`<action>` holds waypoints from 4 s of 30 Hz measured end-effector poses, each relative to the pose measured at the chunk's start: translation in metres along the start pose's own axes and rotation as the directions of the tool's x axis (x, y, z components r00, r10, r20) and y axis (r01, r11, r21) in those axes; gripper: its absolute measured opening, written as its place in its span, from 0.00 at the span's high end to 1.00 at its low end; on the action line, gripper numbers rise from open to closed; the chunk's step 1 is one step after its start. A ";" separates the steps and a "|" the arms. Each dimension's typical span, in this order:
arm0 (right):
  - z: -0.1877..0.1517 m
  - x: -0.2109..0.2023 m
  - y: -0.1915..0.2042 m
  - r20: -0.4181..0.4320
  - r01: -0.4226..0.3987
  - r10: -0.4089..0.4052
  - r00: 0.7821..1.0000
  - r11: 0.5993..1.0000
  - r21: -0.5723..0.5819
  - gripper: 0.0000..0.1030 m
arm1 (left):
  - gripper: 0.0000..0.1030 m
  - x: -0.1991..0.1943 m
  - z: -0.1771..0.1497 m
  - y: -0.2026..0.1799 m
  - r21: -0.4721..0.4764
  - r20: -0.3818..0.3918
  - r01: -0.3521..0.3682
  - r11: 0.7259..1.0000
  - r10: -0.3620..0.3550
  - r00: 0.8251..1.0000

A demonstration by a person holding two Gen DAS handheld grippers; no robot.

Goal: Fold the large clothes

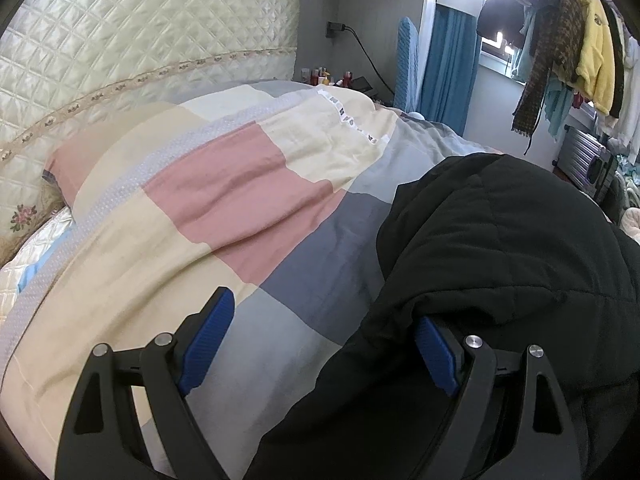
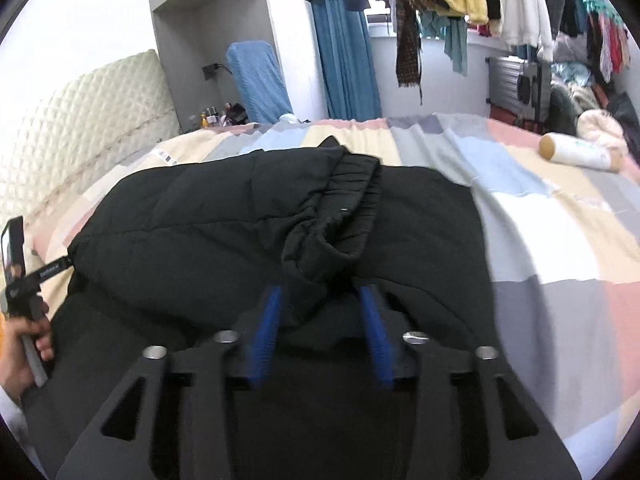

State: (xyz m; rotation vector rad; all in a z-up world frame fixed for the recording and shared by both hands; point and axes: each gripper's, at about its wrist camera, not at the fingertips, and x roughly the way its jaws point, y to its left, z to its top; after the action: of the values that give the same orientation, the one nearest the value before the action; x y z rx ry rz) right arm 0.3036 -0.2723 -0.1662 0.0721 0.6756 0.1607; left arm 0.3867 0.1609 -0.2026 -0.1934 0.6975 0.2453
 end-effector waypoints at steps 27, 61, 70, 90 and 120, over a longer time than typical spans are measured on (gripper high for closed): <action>0.008 0.022 -0.067 0.086 0.189 -0.194 0.977 0.980 0.060 0.26 | 0.16 -0.004 -0.002 -0.007 0.048 0.015 -0.002 0.999 0.001 1.000; 0.045 -0.237 0.022 0.268 0.064 -0.081 0.960 0.995 0.073 0.23 | 0.16 -0.275 0.065 0.003 0.119 0.127 0.287 0.951 -0.301 0.945; 0.049 -0.359 0.052 0.356 0.042 -0.047 0.933 0.999 0.021 0.23 | 0.16 -0.408 0.085 0.062 0.147 0.215 0.351 0.925 -0.376 0.901; -0.074 -0.326 -0.079 0.073 -0.161 0.146 0.987 0.943 0.293 0.29 | 0.16 -0.288 -0.027 0.195 -0.150 -0.137 0.538 0.830 -0.556 0.820; -0.197 -0.156 -0.077 -0.169 -0.340 0.461 0.871 0.814 0.471 0.29 | 0.44 -0.187 -0.135 0.139 -0.262 -0.396 0.713 0.650 -0.747 0.535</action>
State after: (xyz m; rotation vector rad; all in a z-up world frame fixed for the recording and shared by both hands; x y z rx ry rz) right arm 0.0701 -0.3717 -0.2322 0.6357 0.9649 0.4406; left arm 0.1264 0.2297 -0.1950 -0.6175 1.0371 -0.6349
